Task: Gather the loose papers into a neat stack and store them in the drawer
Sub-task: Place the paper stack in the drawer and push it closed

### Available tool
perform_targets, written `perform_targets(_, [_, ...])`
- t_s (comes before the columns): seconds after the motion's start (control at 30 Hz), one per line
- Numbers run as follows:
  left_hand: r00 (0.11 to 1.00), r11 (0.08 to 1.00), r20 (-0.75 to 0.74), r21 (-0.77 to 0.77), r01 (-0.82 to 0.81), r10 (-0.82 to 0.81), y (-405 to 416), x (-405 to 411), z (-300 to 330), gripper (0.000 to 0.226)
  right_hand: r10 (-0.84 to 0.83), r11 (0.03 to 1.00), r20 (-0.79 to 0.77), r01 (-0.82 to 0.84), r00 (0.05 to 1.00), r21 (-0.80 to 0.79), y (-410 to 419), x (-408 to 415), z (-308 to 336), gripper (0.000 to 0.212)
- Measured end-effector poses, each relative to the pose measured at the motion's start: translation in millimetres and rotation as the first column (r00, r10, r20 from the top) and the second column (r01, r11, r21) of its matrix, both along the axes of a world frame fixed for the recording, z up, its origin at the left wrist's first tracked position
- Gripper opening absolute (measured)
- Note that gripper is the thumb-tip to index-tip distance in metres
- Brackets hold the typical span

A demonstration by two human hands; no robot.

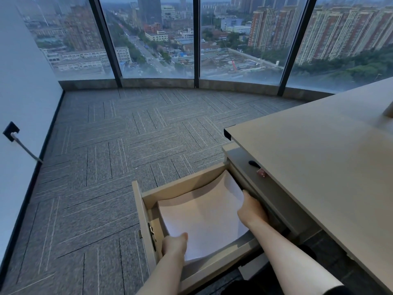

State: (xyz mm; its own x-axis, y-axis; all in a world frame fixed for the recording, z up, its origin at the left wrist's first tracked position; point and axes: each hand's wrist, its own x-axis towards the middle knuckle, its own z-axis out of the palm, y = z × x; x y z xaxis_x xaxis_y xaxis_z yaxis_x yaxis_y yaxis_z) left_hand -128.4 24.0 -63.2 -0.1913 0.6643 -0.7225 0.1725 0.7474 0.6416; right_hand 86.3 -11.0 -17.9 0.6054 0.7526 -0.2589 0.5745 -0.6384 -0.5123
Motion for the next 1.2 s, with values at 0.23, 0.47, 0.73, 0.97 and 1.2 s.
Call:
perform_targets(0.23, [0.998,0.999,-0.026,-0.018,-0.05,0.05,1.5,0.4,5.5,0.043,0.074,0.997,0.032,-0.074,0.997,0.012,-4.7,0.3,-0.2,0.063])
perform_targets(0.47, [0.991,0.999,-0.132,0.032,0.006,-0.002,3.9,-1.7,0.7,0.043,0.172,0.981,0.178,-0.152,0.969,-0.122,-3.1,-1.1,-5.8,0.028])
perform_targets(0.73, [0.728,0.865,-0.503,-0.086,0.495,-0.466,2.2,-2.6,9.9,0.046,0.265,0.944,0.182,-0.216,0.947,-0.249,-6.2,1.2,-11.8,0.024])
perform_targets(0.97, [0.977,0.992,-0.175,0.005,0.125,-0.122,7.0,-4.3,10.7,0.017,0.406,0.85,0.396,-0.18,0.824,-0.496,-0.8,-9.3,-22.5,0.046])
perform_targets(1.2, [0.902,0.937,-0.28,0.017,0.348,-0.33,-1.0,-2.1,17.9,0.071,0.421,0.799,0.407,-0.119,0.811,-0.59,0.9,-24.6,-21.9,0.036])
